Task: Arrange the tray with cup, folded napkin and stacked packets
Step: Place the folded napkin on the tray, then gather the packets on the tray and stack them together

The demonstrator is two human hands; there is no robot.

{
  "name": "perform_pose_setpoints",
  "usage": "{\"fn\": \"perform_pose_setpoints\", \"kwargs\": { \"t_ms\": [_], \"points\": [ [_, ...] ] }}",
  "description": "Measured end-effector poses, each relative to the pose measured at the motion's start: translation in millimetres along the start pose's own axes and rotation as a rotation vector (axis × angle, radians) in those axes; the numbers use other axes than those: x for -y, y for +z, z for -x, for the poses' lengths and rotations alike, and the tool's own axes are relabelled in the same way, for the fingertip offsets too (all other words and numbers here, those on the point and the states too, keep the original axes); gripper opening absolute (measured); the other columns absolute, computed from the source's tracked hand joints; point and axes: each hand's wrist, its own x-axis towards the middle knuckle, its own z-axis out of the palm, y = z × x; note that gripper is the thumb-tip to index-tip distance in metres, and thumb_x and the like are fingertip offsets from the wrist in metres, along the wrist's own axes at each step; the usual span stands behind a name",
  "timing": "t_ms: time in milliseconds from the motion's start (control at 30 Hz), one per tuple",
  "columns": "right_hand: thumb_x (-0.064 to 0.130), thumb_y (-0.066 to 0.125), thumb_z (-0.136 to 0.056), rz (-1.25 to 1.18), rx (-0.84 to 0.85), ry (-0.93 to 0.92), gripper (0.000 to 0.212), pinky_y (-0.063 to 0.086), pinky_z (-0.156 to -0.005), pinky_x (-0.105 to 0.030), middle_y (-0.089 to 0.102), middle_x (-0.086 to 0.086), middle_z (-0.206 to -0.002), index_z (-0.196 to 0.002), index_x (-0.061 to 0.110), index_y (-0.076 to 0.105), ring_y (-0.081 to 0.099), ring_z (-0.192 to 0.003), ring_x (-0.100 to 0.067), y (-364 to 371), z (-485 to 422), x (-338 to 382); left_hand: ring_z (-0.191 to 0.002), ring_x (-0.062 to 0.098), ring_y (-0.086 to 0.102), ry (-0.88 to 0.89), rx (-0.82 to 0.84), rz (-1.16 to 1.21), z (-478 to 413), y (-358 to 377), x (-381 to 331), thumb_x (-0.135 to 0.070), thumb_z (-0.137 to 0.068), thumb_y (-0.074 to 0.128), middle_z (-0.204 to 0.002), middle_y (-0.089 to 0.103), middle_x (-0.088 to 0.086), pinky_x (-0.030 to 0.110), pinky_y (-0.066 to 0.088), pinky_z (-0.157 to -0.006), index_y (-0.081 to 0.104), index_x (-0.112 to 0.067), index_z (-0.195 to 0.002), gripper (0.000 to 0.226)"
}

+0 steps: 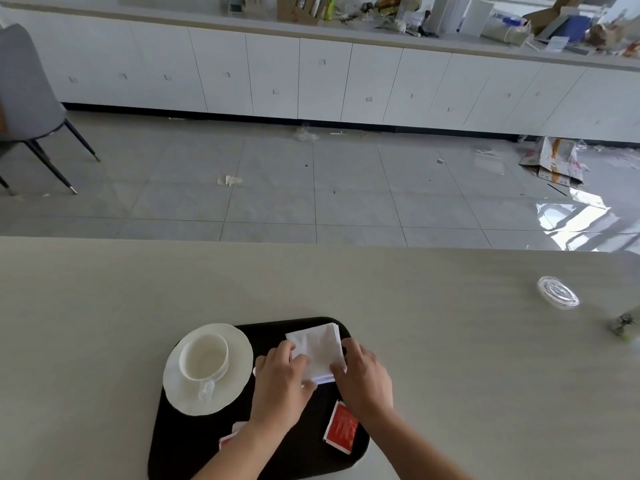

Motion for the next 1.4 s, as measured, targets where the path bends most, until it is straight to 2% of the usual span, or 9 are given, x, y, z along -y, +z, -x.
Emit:
{"fn": "perform_pose_setpoints", "kwargs": {
  "t_ms": [167, 467, 667, 800, 900, 1033, 1200, 1300, 1400],
  "points": [
    [0.038, 0.061, -0.087, 0.082, -0.003, -0.106, 0.044, 0.050, -0.074, -0.029, 0.053, 0.008, -0.118, -0.129, 0.030, 0.048, 0.051, -0.112, -0.015, -1.6, 4.6, -8.6, -0.088, 0.019, 0.063, 0.111, -0.007, -0.089, 0.2, 1.9, 2.0, -0.019, -0.062, 0.088, -0.101, 0.065, 0.001, 0.035, 0.054, -0.075, 0.070, -0.022, -0.077, 0.024],
    [0.041, 0.063, -0.089, 0.189, 0.004, -0.217, 0.025, 0.053, -0.070, -0.031, 0.056, 0.012, -0.110, -0.110, 0.028, 0.066, 0.049, -0.105, -0.013, 5.7, 2.5, -20.5, -0.101, 0.022, 0.064, 0.189, 0.001, -0.155, 4.6, 7.4, 4.3, -0.021, -0.066, 0.087, -0.088, 0.066, -0.001, 0.038, 0.054, -0.083, 0.073, -0.022, -0.069, 0.015],
    [0.041, 0.061, -0.089, 0.197, 0.029, -0.217, 0.022, 0.052, -0.069, -0.029, 0.053, 0.014, -0.108, -0.106, 0.028, 0.066, 0.048, -0.107, -0.013, 6.4, 1.4, -21.3, -0.103, 0.020, 0.068, 0.199, 0.012, -0.174, 9.2, 9.7, 6.4, -0.022, -0.064, 0.090, -0.094, 0.071, 0.002, 0.041, 0.053, -0.096, 0.075, -0.024, -0.075, 0.018],
    [0.045, 0.064, -0.087, 0.162, 0.039, -0.209, 0.035, 0.052, -0.074, -0.028, 0.051, 0.013, -0.116, -0.119, 0.031, 0.061, 0.045, -0.113, -0.011, -2.3, 4.1, -19.1, -0.103, 0.019, 0.066, 0.191, -0.033, -0.095, 22.1, 1.8, 3.7, -0.021, -0.067, 0.085, -0.106, 0.069, 0.002, 0.041, 0.053, -0.095, 0.073, -0.022, -0.095, 0.030],
    [0.038, 0.065, -0.087, 0.134, -0.027, -0.234, 0.037, 0.052, -0.071, -0.027, 0.055, 0.013, -0.116, -0.123, 0.028, 0.061, 0.047, -0.113, -0.011, -8.9, 15.4, -16.2, -0.096, 0.016, 0.064, 0.136, -0.095, -0.009, 49.5, -9.1, 10.7, -0.014, -0.069, 0.081, -0.102, 0.066, -0.003, 0.035, 0.055, -0.087, 0.071, -0.022, -0.101, 0.034],
    [0.026, 0.065, -0.088, 0.094, -0.072, -0.334, 0.018, 0.048, -0.065, -0.025, 0.064, 0.013, -0.102, -0.105, 0.025, 0.071, 0.055, -0.101, -0.012, -7.1, 39.7, -4.0, -0.079, 0.017, 0.063, -0.020, -0.169, 0.043, 96.7, -21.4, 42.6, -0.005, -0.063, 0.084, -0.087, 0.064, -0.005, 0.033, 0.054, -0.070, 0.073, -0.017, -0.094, 0.035],
    [0.022, 0.067, -0.084, 0.092, 0.045, -0.450, 0.014, 0.050, -0.065, -0.026, 0.068, 0.009, -0.091, -0.096, 0.024, 0.075, 0.061, -0.092, -0.016, 12.4, 67.1, 11.8, -0.078, 0.021, 0.059, -0.250, -0.069, 0.015, 132.2, -26.9, 71.8, -0.027, -0.063, 0.089, -0.088, 0.062, -0.003, 0.036, 0.052, -0.066, 0.073, -0.016, -0.104, 0.045],
    [0.021, 0.064, -0.087, 0.115, 0.075, -0.525, 0.021, 0.055, -0.073, -0.033, 0.068, 0.006, -0.098, -0.107, 0.021, 0.073, 0.061, -0.093, -0.019, 21.8, 69.6, 25.9, -0.079, 0.026, 0.058, -0.308, -0.018, -0.016, 136.6, -22.8, 72.1, -0.040, -0.057, 0.091, -0.089, 0.060, 0.003, 0.042, 0.052, -0.067, 0.072, -0.014, -0.106, 0.059],
    [0.019, 0.057, -0.093, 0.257, 0.140, -0.632, 0.038, 0.051, -0.088, -0.037, 0.057, 0.005, -0.134, -0.131, 0.021, 0.055, 0.052, -0.109, -0.023, 34.2, 63.3, 47.2, -0.086, 0.024, 0.056, -0.334, -0.023, -0.019, 134.7, -21.0, 69.9, -0.037, -0.062, 0.088, -0.093, 0.057, 0.002, 0.040, 0.049, -0.073, 0.071, -0.018, -0.108, 0.052]
  ]
}}
